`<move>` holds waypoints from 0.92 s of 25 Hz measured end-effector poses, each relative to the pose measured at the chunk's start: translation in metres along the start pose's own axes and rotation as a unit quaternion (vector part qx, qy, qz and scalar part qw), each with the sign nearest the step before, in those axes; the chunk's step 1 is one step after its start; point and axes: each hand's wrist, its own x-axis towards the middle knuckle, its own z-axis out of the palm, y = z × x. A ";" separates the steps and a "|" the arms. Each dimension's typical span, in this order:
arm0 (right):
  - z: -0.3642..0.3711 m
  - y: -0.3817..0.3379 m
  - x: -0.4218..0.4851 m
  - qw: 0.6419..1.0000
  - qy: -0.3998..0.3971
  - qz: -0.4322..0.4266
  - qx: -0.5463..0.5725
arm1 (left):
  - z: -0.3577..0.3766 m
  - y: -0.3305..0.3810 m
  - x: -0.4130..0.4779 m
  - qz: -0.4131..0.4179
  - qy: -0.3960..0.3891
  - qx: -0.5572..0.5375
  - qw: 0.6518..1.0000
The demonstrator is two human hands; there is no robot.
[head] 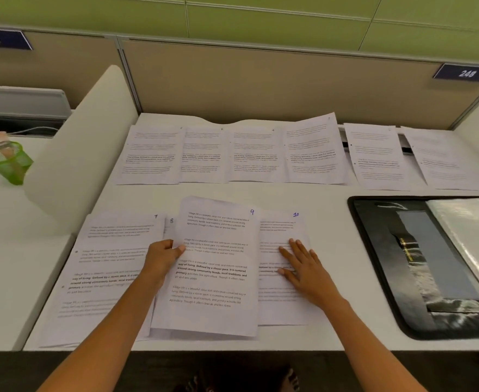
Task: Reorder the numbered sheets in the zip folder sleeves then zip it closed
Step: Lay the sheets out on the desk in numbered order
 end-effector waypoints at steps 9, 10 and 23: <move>-0.019 0.078 -0.033 0.999 -0.013 0.024 0.047 | 0.045 -0.009 0.003 -0.015 0.000 0.050 0.999; -0.019 0.083 -0.036 0.998 -0.011 0.024 0.055 | 0.047 -0.010 0.005 -0.016 0.003 0.062 0.998; -0.022 0.100 -0.042 0.997 -0.001 0.029 0.070 | 0.067 -0.014 -0.007 0.087 0.033 0.168 0.981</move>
